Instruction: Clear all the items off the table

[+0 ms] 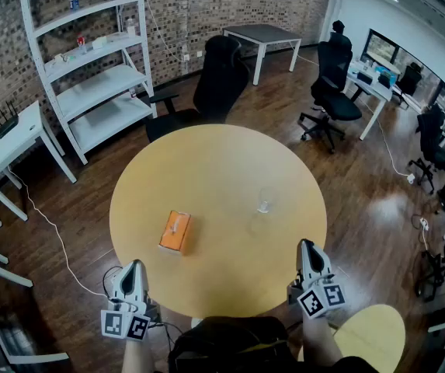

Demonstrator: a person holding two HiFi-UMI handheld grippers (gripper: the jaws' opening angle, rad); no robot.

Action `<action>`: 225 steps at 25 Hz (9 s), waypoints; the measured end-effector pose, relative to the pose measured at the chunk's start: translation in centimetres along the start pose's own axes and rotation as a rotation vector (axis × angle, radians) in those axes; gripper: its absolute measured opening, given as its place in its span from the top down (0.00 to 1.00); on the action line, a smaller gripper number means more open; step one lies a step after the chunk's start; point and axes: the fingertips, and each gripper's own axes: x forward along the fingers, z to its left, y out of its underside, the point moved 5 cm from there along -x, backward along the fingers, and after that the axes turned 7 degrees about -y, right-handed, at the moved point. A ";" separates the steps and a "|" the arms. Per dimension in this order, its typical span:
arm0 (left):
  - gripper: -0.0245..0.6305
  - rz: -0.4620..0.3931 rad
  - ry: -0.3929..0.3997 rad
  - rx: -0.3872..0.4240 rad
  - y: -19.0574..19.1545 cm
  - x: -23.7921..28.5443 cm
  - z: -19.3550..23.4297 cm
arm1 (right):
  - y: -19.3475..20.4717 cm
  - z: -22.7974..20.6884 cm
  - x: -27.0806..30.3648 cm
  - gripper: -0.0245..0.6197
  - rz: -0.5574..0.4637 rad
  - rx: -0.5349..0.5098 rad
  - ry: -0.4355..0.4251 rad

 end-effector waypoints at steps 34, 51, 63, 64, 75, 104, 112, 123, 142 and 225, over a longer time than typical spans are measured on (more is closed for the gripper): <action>0.96 0.323 0.090 -0.018 13.4 15.9 -6.3 | 14.9 -8.8 17.3 0.78 0.421 0.087 -0.120; 0.96 0.468 0.088 -0.058 20.0 20.5 -8.5 | 22.0 -9.8 23.1 0.80 0.469 0.104 -0.155; 0.96 0.506 0.074 -0.095 20.7 19.8 -8.1 | 23.6 -9.2 25.3 0.90 0.454 -0.036 -0.091; 0.96 0.507 0.074 -0.098 20.7 19.7 -8.2 | 23.6 -9.2 25.4 0.90 0.450 -0.040 -0.082; 0.96 0.509 0.062 -0.092 19.6 17.8 -6.8 | 22.7 -7.1 23.4 0.90 0.421 -0.133 -0.103; 0.96 0.313 0.397 -0.041 6.7 7.8 -6.9 | 8.6 9.2 9.2 0.90 0.129 -0.296 -0.001; 0.96 0.374 0.691 -0.049 10.4 7.1 -18.1 | 5.9 3.5 -3.6 0.90 0.080 -0.307 0.308; 0.96 0.439 1.169 -0.151 16.8 -1.3 -47.0 | -0.6 -6.5 -32.3 0.90 0.084 -0.395 0.779; 0.96 0.709 1.605 -0.106 25.3 -15.4 -65.8 | 5.5 -7.7 -59.4 0.89 0.082 -0.169 1.307; 0.96 0.197 0.696 -0.032 10.7 9.2 -31.9 | -3.5 -11.4 -23.2 0.82 -0.012 -0.375 0.640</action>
